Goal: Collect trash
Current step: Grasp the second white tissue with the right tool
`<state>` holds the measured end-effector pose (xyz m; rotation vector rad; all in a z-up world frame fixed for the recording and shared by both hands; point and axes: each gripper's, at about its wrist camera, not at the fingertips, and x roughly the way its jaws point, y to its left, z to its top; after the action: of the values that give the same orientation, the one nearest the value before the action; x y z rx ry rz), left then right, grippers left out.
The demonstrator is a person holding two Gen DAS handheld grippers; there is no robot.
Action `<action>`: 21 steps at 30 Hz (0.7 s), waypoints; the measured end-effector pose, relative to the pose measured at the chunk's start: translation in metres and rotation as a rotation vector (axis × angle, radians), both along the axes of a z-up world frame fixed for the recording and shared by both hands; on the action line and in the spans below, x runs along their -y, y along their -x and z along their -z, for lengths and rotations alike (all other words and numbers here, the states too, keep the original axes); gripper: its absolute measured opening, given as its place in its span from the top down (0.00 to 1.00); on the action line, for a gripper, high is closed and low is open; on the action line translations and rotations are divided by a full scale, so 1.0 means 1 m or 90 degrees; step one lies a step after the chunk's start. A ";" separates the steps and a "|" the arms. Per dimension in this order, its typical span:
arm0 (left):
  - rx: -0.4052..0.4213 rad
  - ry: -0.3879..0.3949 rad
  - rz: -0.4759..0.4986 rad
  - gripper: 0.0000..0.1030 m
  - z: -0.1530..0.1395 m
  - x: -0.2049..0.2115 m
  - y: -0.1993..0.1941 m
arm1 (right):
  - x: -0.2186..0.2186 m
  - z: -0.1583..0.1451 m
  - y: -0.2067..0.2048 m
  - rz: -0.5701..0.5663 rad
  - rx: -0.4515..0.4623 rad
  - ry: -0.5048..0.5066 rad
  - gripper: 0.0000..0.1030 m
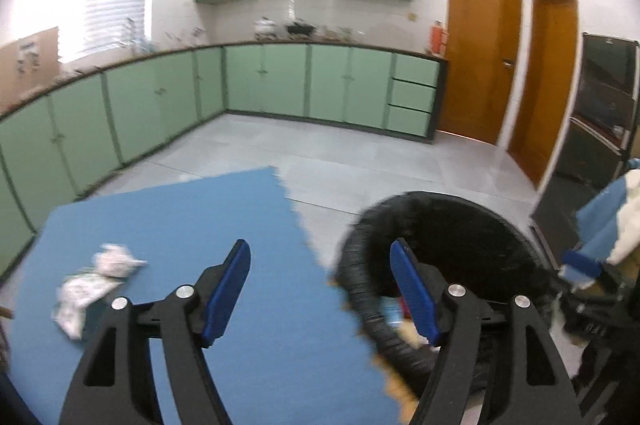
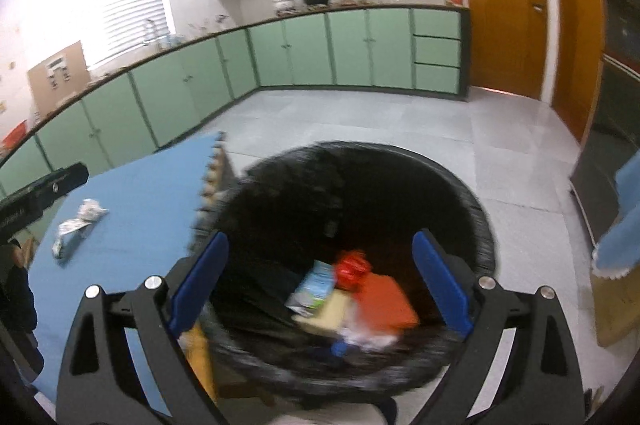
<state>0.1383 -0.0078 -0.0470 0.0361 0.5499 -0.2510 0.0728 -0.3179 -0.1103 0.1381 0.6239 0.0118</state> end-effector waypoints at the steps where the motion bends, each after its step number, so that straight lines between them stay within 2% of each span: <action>1: 0.004 -0.005 -0.010 0.31 -0.001 -0.009 0.004 | -0.009 -0.004 -0.002 -0.011 0.004 -0.001 0.12; 11: 0.018 -0.033 -0.162 0.31 -0.003 -0.133 0.025 | -0.123 -0.028 -0.026 -0.143 0.039 -0.005 0.12; 21: -0.011 -0.039 -0.275 0.31 0.031 -0.212 0.010 | -0.208 -0.017 -0.069 -0.223 0.027 0.007 0.12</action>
<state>0.1284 0.2039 -0.0777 -0.0254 0.5679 0.1866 0.1417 -0.1098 -0.0938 0.0168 0.5992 0.3491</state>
